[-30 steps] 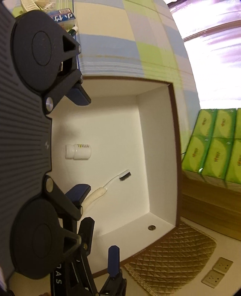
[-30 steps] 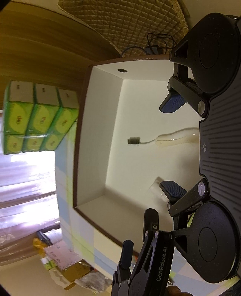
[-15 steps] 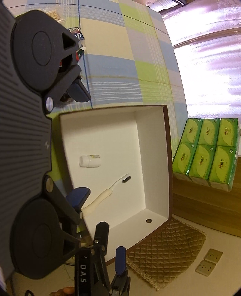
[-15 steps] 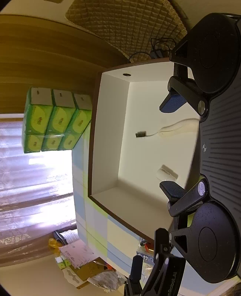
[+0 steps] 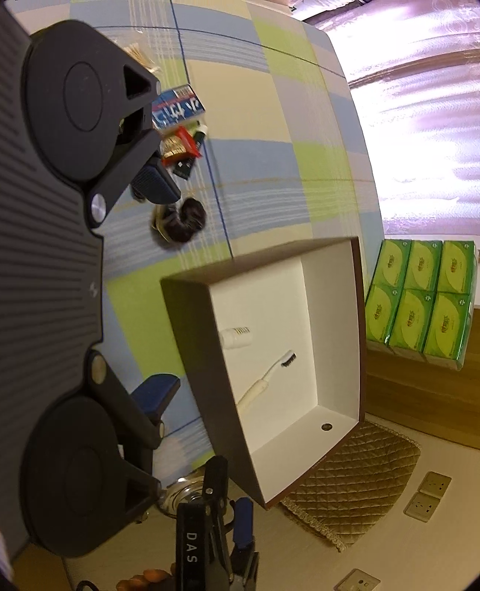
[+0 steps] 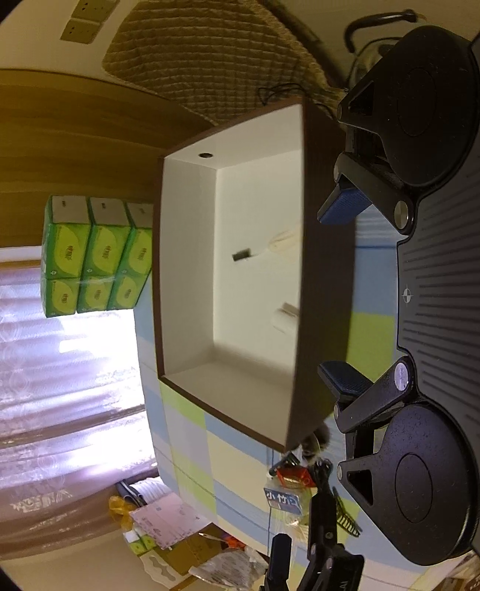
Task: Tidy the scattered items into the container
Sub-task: 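Withdraw both tools from the box back toward the remaining items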
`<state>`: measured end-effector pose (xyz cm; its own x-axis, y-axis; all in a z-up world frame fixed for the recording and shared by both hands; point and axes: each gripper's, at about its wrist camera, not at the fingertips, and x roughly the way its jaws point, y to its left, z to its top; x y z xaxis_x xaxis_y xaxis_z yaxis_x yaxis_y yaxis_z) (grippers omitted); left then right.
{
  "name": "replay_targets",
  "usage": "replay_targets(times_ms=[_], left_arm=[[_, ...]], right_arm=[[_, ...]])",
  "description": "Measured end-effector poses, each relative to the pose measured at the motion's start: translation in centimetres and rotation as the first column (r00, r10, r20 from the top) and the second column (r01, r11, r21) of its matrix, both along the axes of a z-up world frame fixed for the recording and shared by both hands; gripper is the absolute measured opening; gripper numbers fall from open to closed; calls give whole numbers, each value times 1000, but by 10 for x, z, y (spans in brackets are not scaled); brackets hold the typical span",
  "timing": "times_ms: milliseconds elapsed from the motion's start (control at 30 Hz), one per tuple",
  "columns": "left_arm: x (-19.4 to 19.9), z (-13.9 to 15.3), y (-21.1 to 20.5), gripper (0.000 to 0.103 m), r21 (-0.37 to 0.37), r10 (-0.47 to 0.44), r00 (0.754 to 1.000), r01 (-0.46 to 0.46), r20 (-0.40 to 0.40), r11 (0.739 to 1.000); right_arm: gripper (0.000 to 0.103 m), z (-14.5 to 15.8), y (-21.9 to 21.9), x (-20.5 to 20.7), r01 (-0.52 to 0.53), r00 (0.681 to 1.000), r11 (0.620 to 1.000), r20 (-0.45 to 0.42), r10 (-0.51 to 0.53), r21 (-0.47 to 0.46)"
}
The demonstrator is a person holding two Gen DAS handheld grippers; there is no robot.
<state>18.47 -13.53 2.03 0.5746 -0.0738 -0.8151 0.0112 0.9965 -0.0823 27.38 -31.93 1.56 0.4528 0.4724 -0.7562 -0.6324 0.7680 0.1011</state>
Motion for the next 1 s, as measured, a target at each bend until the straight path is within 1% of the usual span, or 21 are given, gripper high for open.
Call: replay_targets(times_ms=[200,467,633,800,1000], left_arm=[[-23,5,24,97,11,8,1000,-8,17,1000],[-56,4,62,97,12,33,999,-33,5,999],[-77,3,83,97,18,51,999,-52,17,998],[-96,-5,110,97,15,73,997,-74,12,997],[-113,-19,145,96,24,115,993,-115,6,993]], right_arm=[[86,-5,12,-31,-1,999,1000,-33,1,6],[86,-11,35,-60,-9,999,1000,-40,9,8],[86,-16,50,-79,-16,999,1000,-49,17,12],[86,-26,72,-96,-58,995,998,-74,59,18],[86,-42,101,-111,-97,992,995,-80,99,37]])
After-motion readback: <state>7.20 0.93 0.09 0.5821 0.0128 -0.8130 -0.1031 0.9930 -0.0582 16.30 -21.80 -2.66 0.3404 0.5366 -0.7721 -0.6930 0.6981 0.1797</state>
